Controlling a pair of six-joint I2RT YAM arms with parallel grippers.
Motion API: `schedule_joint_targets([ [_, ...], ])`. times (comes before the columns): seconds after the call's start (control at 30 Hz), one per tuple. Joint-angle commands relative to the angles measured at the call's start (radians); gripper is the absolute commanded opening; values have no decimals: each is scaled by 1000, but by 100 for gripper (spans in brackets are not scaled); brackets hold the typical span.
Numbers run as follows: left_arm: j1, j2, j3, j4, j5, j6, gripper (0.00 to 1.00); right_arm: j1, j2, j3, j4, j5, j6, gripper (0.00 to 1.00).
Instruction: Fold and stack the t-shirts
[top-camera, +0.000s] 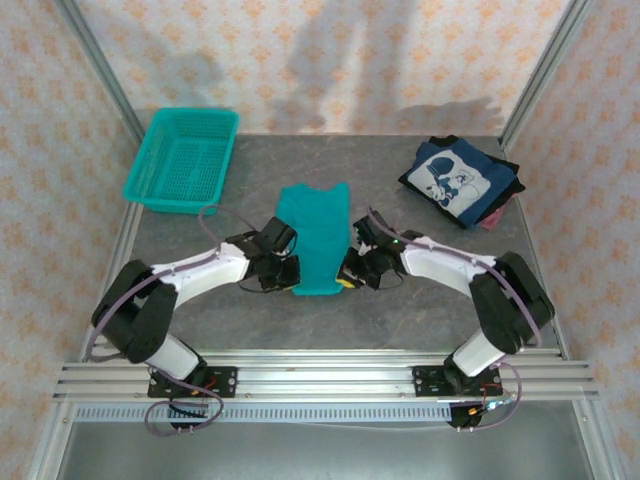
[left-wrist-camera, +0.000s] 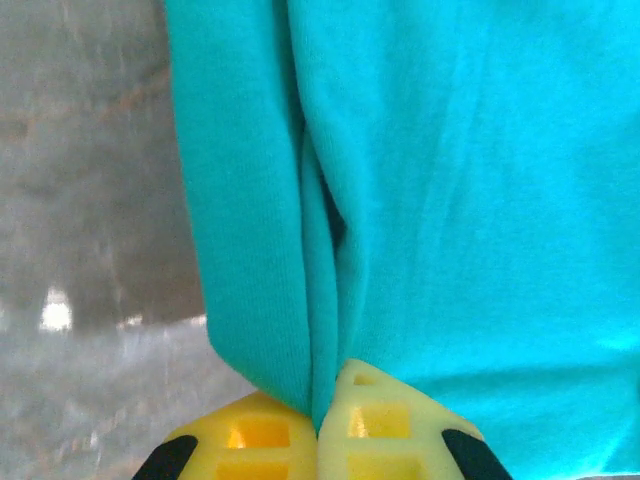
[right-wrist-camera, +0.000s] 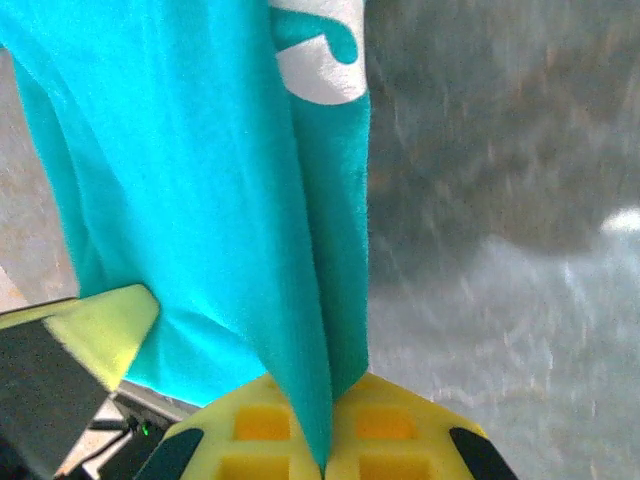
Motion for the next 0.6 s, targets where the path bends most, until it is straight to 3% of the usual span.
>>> schedule_joint_targets([
  [0.0,-39,-77,-13,-99,-62,-55,0,42,-91,-34,-53,72,82,0],
  [0.23,-39,-164,81,-232,-79,-42,0,65,-171,66,-172,156,63,0],
  [0.57,70,-60,292,-285,15,30,0,17,-66,286,-296,163,-34,0],
])
